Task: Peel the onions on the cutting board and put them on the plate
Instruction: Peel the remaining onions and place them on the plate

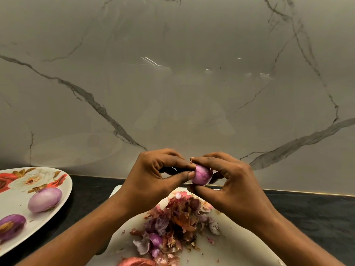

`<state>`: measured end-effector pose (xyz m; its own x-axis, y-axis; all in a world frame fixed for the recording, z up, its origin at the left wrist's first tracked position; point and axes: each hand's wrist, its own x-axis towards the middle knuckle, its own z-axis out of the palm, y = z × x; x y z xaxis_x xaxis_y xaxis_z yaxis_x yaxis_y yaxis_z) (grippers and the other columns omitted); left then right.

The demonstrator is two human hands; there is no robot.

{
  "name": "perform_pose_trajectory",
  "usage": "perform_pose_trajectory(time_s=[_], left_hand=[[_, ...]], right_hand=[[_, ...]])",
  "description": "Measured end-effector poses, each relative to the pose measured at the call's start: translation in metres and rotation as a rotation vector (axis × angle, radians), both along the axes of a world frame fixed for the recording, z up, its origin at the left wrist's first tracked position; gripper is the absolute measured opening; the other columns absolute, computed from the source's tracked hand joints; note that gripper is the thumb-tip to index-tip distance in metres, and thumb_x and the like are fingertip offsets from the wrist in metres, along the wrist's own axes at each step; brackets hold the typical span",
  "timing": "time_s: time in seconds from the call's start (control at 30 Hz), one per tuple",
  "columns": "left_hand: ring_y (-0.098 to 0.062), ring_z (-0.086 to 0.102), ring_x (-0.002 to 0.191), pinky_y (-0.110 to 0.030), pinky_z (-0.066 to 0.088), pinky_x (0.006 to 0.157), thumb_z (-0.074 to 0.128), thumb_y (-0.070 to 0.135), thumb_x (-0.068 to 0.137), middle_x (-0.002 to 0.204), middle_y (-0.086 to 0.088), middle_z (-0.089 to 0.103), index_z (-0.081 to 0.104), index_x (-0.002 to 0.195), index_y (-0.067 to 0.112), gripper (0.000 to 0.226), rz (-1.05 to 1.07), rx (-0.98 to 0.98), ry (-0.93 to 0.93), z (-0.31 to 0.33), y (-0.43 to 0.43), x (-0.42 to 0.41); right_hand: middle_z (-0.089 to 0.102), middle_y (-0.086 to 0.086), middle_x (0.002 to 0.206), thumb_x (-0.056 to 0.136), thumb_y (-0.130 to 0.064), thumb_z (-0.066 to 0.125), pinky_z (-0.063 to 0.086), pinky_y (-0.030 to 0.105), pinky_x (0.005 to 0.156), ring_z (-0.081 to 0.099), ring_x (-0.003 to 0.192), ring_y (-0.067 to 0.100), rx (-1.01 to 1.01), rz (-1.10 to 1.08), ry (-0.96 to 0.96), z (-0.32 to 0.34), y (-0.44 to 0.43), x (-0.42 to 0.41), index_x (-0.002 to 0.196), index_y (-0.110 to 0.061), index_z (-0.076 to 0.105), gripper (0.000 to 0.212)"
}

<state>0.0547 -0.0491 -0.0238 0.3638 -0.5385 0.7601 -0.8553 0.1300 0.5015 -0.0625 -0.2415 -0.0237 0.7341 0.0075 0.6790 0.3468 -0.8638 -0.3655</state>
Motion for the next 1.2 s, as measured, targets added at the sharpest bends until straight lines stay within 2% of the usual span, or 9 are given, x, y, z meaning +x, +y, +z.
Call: perform_pose_trajectory(time_s=[0.13,0.23,0.33,0.5,0.6,0.7,1.0,1.1,1.2], left_hand=[[-0.013,0.076,0.089,-0.025,0.062,0.075,0.082,0.010,0.089,0.097,0.008,0.078,0.083,0.104,0.012,0.015,0.034,-0.021,-0.107,-0.0026,-0.0011,0.0008],[-0.011,0.073,0.088,-0.030,0.062,0.072,0.079,0.011,0.092,0.097,0.007,0.075,0.081,0.104,0.011,0.012,0.075,-0.008,-0.198,-0.0047,-0.0030,0.0001],[-0.012,0.069,0.090,-0.032,0.060,0.071,0.074,0.014,0.097,0.099,0.007,0.071,0.076,0.107,0.012,0.011,0.094,0.032,-0.253,-0.0064,-0.0043,0.0001],[-0.013,0.063,0.091,-0.023,0.054,0.073,0.065,0.013,0.103,0.099,0.011,0.062,0.067,0.107,0.018,0.007,0.085,0.084,-0.263,-0.0083,-0.0065,-0.0007],[-0.011,0.066,0.091,-0.022,0.056,0.073,0.071,0.010,0.099,0.098,0.008,0.067,0.072,0.104,0.012,0.006,0.122,0.014,-0.257,-0.0061,-0.0048,-0.0006],[-0.012,0.071,0.090,-0.023,0.059,0.073,0.079,0.008,0.093,0.100,0.003,0.073,0.080,0.109,0.010,0.016,0.124,-0.047,-0.266,-0.0009,-0.0010,-0.0015],[-0.007,0.070,0.086,-0.024,0.060,0.072,0.079,0.011,0.093,0.098,0.002,0.075,0.081,0.110,0.011,0.017,0.116,0.031,-0.352,0.0004,0.0017,-0.0037],[-0.005,0.065,0.085,-0.021,0.057,0.072,0.075,0.013,0.096,0.098,0.003,0.071,0.078,0.108,0.010,0.013,0.144,0.084,-0.413,0.0000,0.0014,-0.0041],[-0.005,0.062,0.085,-0.023,0.055,0.070,0.069,0.021,0.100,0.099,0.001,0.069,0.075,0.108,0.008,0.017,0.197,0.105,-0.476,-0.0012,0.0012,-0.0032]], right_hand=[[0.066,-0.022,0.119,0.081,-0.036,0.089,0.060,0.020,0.081,0.065,0.109,0.001,0.017,0.017,0.012,-0.0007,-0.0012,0.0003,0.133,-0.031,0.070,0.056],[0.067,-0.021,0.118,0.080,-0.036,0.089,0.060,0.019,0.080,0.066,0.108,0.002,0.037,0.010,0.007,-0.0007,-0.0015,0.0007,0.131,-0.032,0.070,0.055],[0.068,-0.022,0.111,0.079,-0.038,0.089,0.059,0.016,0.076,0.067,0.103,0.003,0.060,0.015,-0.003,0.0000,0.0006,0.0002,0.122,-0.034,0.071,0.047],[0.067,-0.022,0.103,0.077,-0.046,0.087,0.057,0.015,0.070,0.067,0.096,0.003,0.118,0.020,-0.002,0.0012,0.0031,-0.0009,0.114,-0.036,0.065,0.044],[0.066,-0.021,0.105,0.077,-0.045,0.088,0.059,0.021,0.072,0.067,0.097,0.004,0.112,0.008,0.001,0.0016,0.0014,0.0004,0.115,-0.037,0.063,0.046],[0.067,-0.022,0.105,0.078,-0.044,0.087,0.059,0.022,0.074,0.066,0.099,0.004,0.078,0.010,0.008,0.0013,0.0018,-0.0002,0.115,-0.038,0.063,0.044],[0.067,-0.023,0.110,0.082,-0.049,0.083,0.059,0.024,0.078,0.066,0.103,0.003,-0.028,0.003,0.015,0.0002,0.0006,0.0000,0.120,-0.040,0.063,0.044],[0.068,-0.023,0.112,0.082,-0.050,0.083,0.059,0.023,0.082,0.065,0.106,0.002,-0.044,0.002,0.018,-0.0003,0.0007,0.0001,0.123,-0.040,0.064,0.047],[0.069,-0.023,0.111,0.083,-0.048,0.084,0.058,0.021,0.081,0.066,0.105,0.003,-0.037,0.012,0.023,0.0005,0.0030,-0.0002,0.123,-0.039,0.065,0.045]])
